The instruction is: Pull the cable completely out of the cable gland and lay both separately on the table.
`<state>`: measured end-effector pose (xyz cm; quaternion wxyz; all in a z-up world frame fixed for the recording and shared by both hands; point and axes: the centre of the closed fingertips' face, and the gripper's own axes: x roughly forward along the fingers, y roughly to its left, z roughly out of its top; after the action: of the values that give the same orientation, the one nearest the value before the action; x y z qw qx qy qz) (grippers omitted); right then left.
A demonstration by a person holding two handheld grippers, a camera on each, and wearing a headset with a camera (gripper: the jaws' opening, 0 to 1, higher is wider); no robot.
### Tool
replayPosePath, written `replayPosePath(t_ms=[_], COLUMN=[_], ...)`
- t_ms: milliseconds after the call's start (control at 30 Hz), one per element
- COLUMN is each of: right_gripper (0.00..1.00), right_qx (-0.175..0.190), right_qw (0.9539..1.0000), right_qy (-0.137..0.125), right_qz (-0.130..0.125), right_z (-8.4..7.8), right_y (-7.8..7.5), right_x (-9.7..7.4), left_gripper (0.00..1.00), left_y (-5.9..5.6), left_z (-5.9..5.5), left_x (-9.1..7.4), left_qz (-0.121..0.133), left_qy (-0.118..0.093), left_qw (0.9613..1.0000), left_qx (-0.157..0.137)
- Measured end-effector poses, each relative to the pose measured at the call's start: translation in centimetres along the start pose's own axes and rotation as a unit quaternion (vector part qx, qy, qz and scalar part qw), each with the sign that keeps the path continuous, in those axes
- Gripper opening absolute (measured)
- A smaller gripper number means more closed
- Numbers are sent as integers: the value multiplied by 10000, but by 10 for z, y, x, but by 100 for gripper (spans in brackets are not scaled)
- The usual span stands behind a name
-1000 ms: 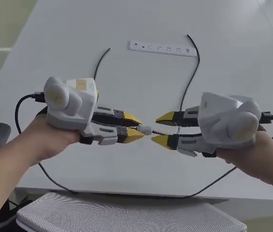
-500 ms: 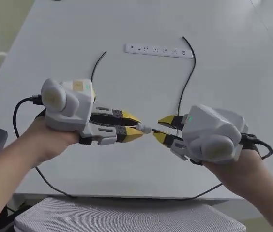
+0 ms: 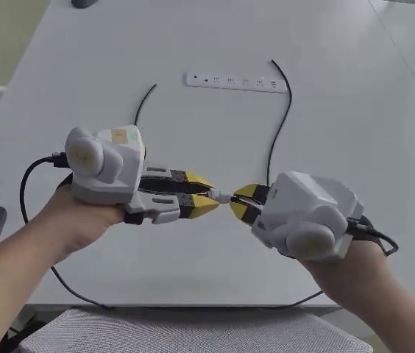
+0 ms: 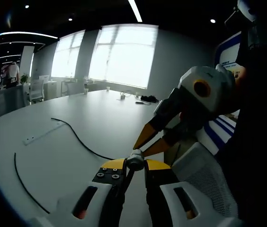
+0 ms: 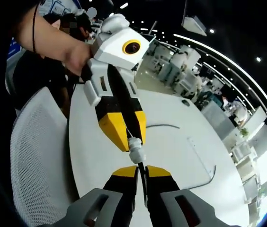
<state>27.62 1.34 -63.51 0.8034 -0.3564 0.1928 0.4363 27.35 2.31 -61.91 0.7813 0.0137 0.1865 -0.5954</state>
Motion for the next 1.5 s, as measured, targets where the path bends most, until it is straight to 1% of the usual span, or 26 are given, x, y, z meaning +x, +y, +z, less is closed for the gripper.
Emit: replayPosePath(t_ms=[100,133,267,600,767,867,933,1033,1133,1200,1267,1433,1500], right_gripper=[1,1,0,0,0,0,0,0,0,0,0,0,0], right_qx=[2,66,144,392,582,822,833,1221,1324,1551,1680,2287,2486], right_qw=[10000,9999,9998,9991,9981,9964,9961,9921,9904,9869,9846,9714,9661], right_qy=[51,71,49,77,127,142,177,136,173,178,206,282,390], right_qz=[-35,-49,-104,-136,-155,-180,-224,-255,-352,-411,-439,-567,-578], right_z=[-2,-4,-4,-12,-19,-26,-31,-36,-42,-47,-52,-67,-76], right_y=[-1,-1,-3,-6,-8,-10,-12,-14,-18,-20,-21,-24,-23], right_x=[1,1,-1,-3,-5,-8,-8,-10,-11,-12,-11,-11,-9], left_gripper=[15,15,15,15,15,15,15,15,15,15,15,15,15], left_y=[0,0,0,0,-1,-2,-3,-3,-3,-4,-3,-2,-1], left_z=[-1,-1,0,0,0,0,0,1,1,2,2,3,2], left_x=[4,4,5,2,1,1,1,0,0,0,0,0,0], left_qz=[10,7,-6,24,23,13,12,17,33,42,62,133,151], left_qy=[35,47,63,104,110,91,76,59,36,23,17,-31,-37], left_qw=[10000,10000,10000,9999,9999,9999,10000,10000,10000,10000,10000,9999,9999], left_qx=[47,54,74,89,74,58,27,1,-17,-23,-30,-44,-60])
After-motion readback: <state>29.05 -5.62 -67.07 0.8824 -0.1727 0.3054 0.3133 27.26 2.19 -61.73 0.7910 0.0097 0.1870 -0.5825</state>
